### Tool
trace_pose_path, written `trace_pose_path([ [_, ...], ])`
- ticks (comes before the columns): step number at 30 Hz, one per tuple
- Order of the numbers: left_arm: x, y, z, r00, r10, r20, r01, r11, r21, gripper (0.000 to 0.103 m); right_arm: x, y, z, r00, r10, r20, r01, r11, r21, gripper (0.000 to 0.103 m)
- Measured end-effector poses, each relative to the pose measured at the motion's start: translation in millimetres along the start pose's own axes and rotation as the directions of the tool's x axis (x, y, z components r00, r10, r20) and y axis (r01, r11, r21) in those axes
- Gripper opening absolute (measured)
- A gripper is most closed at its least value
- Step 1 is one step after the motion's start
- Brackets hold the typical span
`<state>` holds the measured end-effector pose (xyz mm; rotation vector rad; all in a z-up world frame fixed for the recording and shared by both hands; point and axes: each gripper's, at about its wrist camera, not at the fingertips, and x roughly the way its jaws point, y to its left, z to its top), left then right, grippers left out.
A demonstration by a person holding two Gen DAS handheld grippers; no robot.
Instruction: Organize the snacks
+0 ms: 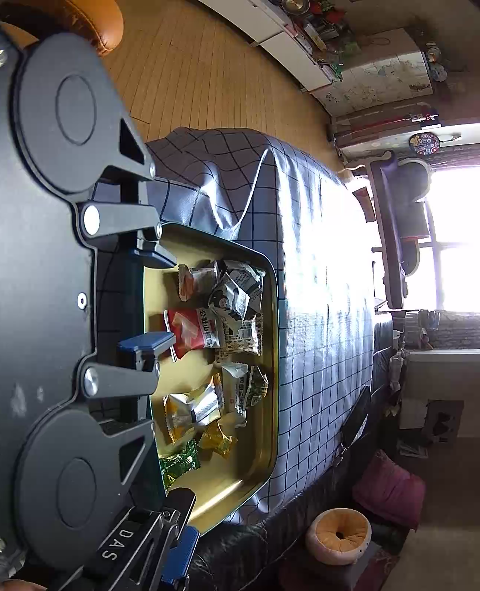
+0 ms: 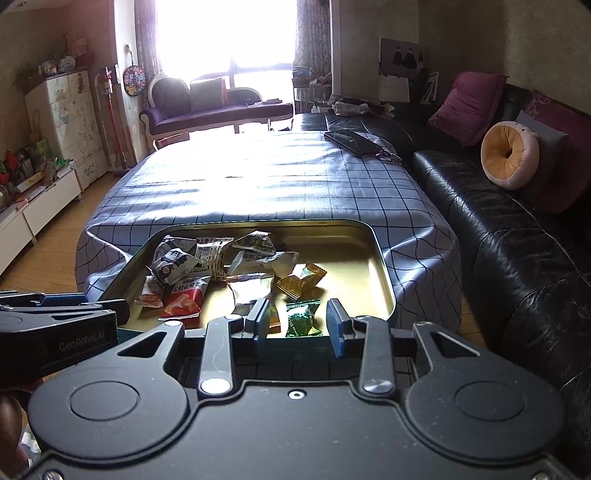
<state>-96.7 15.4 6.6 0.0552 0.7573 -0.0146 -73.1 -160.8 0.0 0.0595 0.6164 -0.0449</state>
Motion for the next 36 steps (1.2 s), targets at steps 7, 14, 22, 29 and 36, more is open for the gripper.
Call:
trace_pose_path([
  [7, 1.4, 0.2, -1.9, 1.000, 0.000, -0.009, 0.000, 1.000, 0.003, 0.039, 0.4, 0.1, -1.2, 1.000, 0.000, -0.004, 0.000, 1.000, -0.001, 0.044],
  [14, 2.4, -1.1, -2.9, 1.000, -0.005, -0.012, 0.005, 1.000, 0.004, 0.039, 0.4, 2.0, -4.0, 1.000, 0.000, -0.008, 0.000, 1.000, -0.010, 0.044],
  [22, 0.9, -1.4, -3.0, 1.000, -0.008, -0.006, 0.008, 1.000, 0.007, 0.039, 0.5, 1.7, -2.7, 1.000, 0.000, -0.009, 0.000, 1.000, -0.009, 0.044],
  [29, 1.3, -1.0, -3.7, 1.000, -0.008, -0.008, 0.008, 1.000, 0.009, 0.039, 3.3, 4.2, -5.2, 1.000, 0.000, -0.024, 0.000, 1.000, -0.018, 0.044],
  [36, 2.2, -1.2, -3.1, 1.000, -0.013, -0.010, 0.013, 1.000, 0.010, 0.039, 2.7, 4.8, -6.0, 1.000, 0.003, -0.028, -0.003, 1.000, -0.018, 0.044],
])
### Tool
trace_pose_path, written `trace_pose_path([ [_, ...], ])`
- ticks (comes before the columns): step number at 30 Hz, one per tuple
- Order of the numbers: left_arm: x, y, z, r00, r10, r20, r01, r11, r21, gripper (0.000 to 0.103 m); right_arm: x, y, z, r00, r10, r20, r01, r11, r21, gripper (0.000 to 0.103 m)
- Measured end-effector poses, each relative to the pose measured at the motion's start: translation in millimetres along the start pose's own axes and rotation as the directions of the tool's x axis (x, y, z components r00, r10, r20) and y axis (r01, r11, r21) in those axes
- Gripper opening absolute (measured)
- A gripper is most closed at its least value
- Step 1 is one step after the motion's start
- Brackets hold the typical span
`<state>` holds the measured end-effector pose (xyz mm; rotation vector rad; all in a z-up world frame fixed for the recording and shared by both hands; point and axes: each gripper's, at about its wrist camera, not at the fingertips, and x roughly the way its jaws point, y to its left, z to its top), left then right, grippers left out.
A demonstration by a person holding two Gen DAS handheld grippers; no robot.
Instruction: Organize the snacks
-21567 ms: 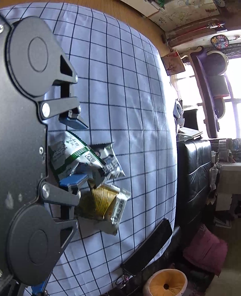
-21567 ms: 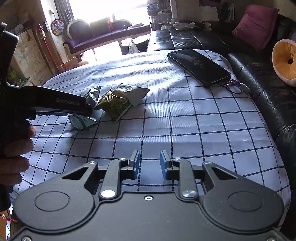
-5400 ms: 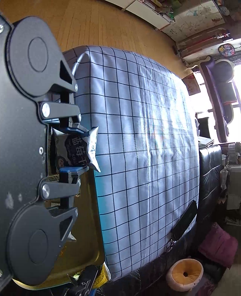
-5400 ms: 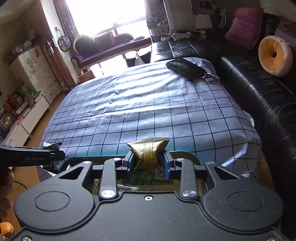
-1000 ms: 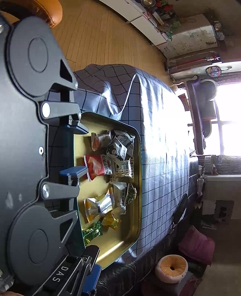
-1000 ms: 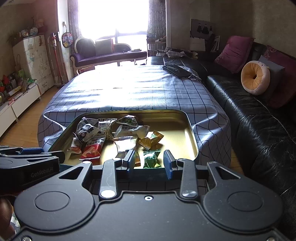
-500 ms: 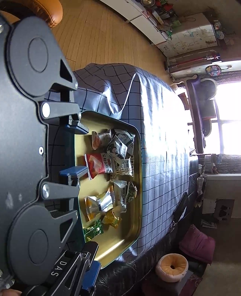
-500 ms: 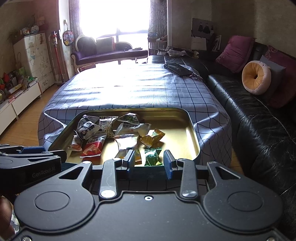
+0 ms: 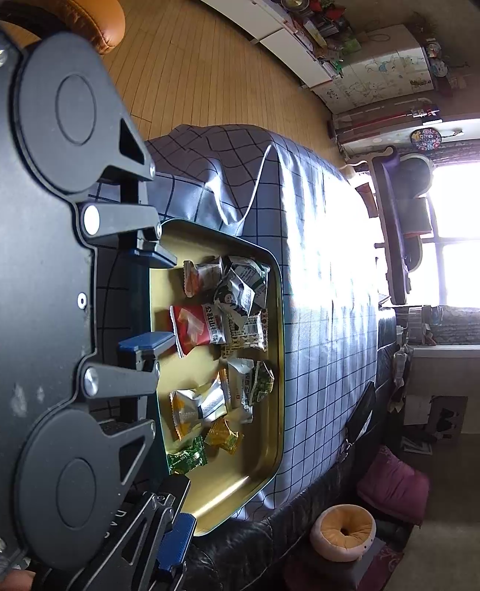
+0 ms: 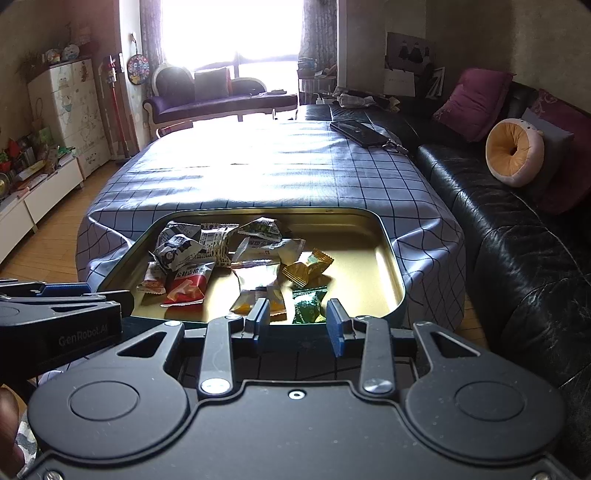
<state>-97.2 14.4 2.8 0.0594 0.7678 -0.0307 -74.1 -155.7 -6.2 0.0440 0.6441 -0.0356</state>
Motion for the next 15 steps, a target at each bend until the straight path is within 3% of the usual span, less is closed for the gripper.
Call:
trace_pose_path([
  [15, -0.7, -1.3, -1.4, 1.000, 0.000, -0.002, 0.000, 1.000, 0.015, 0.039, 1.1, -1.1, 0.6, 1.000, 0.001, -0.013, -0.001, 1.000, 0.004, 0.044],
])
